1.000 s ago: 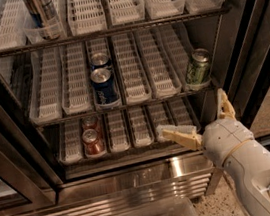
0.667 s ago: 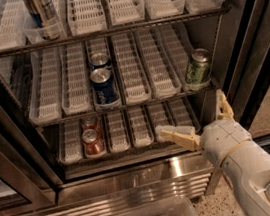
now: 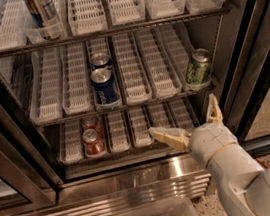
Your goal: Pick green can from middle shelf of fridge
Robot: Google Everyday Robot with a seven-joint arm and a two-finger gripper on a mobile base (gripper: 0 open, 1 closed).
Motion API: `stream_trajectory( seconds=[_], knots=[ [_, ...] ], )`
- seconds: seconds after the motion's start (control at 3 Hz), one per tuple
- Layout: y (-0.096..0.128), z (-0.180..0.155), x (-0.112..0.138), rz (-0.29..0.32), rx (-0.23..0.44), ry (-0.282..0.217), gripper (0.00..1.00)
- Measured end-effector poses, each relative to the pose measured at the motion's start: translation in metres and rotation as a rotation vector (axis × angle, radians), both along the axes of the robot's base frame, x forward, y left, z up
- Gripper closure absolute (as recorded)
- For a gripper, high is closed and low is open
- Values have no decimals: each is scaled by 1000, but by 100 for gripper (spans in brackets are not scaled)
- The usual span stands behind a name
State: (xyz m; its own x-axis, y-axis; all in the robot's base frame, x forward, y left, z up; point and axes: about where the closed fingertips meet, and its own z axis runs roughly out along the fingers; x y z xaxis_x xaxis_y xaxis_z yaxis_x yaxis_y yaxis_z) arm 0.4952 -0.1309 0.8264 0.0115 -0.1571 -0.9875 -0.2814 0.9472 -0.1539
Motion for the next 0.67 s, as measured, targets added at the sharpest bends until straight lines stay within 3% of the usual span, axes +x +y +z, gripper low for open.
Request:
stream_trajectory(
  seconds=[0.33,0.67],
  knots=[
    [4,-6,8,-42,45,0,0],
    [-1,-3,14,-82,130,-65,0]
  ],
)
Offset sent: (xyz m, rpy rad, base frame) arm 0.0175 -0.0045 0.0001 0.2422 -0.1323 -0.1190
